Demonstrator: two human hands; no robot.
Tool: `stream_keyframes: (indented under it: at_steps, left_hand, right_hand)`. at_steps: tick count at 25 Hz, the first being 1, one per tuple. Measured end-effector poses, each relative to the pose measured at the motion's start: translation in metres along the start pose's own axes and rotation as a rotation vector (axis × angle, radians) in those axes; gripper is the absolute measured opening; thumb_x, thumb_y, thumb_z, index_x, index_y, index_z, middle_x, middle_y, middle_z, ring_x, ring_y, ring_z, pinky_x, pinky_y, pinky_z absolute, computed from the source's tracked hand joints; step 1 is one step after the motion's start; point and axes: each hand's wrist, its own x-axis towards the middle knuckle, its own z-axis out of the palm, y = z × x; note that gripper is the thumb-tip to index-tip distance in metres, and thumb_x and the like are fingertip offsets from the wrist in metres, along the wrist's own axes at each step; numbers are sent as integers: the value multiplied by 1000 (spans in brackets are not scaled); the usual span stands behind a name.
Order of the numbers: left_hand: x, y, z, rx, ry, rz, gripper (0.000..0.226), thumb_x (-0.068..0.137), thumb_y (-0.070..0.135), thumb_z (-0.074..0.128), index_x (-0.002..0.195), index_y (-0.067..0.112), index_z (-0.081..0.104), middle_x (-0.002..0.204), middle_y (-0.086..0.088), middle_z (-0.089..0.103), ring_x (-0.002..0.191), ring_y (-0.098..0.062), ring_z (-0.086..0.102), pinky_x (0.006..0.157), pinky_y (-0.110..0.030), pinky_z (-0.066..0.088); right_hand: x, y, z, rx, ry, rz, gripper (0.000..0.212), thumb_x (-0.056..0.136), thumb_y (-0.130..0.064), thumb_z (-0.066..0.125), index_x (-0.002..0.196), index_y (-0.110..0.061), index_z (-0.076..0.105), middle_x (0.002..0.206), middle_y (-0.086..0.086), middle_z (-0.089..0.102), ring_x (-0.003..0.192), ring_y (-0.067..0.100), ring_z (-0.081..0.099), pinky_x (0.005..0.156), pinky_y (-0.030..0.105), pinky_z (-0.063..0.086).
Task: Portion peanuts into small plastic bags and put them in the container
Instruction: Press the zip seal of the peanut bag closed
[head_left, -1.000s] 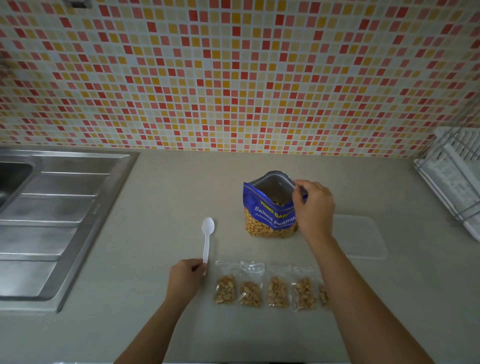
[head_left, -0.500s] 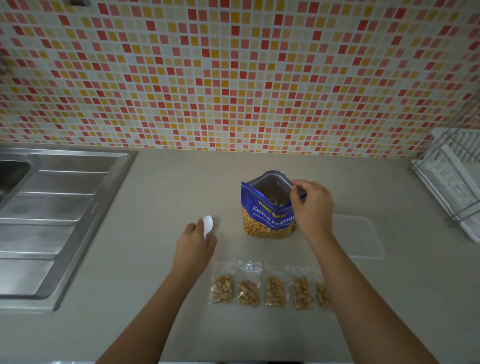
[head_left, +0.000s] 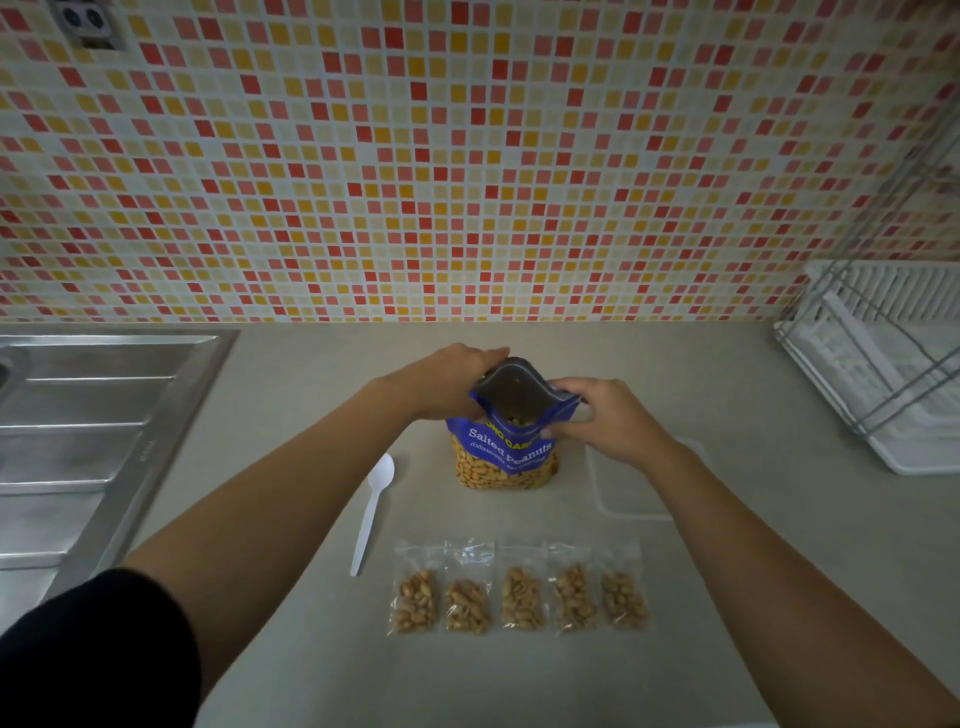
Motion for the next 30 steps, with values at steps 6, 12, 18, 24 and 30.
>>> stream_keyframes:
  at_steps: [6,12,18,24,30]
  left_hand:
    - [3,-9,1,160,-25,68,45,87,13,57,132,15,50,118,-7,65,107,-23,58,87,-30,43]
    - [1,-28,7,85,-20,50,23,88,14,54,109,13,62,103,-7,68,97,-20,59,78,-28,43]
    - [17,-7,10,112,-86,6,37,88,30,56,122,18,52,114,-4,64,100,-18,59,72,-23,44]
    - [23,5,22,90,4,0,27,94,27,48,114,13,57,110,-10,66,100,-23,59,70,-27,42]
    - [33,21,27,80,72,34,30,93,33,50,115,15,58,108,-5,65,98,-19,58,81,-32,47]
  right_hand:
    - [9,13,-9,-137,53,3,18,75,-19,76,91,-11,75,80,9,72,72,12,59,61,20,40]
    - [19,17,-13,-177,-13,34,17,81,-25,70,86,-9,72,78,8,69,73,14,60,63,27,43]
    - [11,32,-6,123,23,135,13,76,-26,75,75,-23,62,69,-4,63,58,2,56,54,17,41]
    - [1,50,11,555,126,143,10,89,-9,58,89,-13,67,68,-10,71,67,-2,64,62,13,46]
    - [5,52,11,557,265,160,10,83,-10,66,76,-17,66,71,-1,67,63,-2,63,62,15,48]
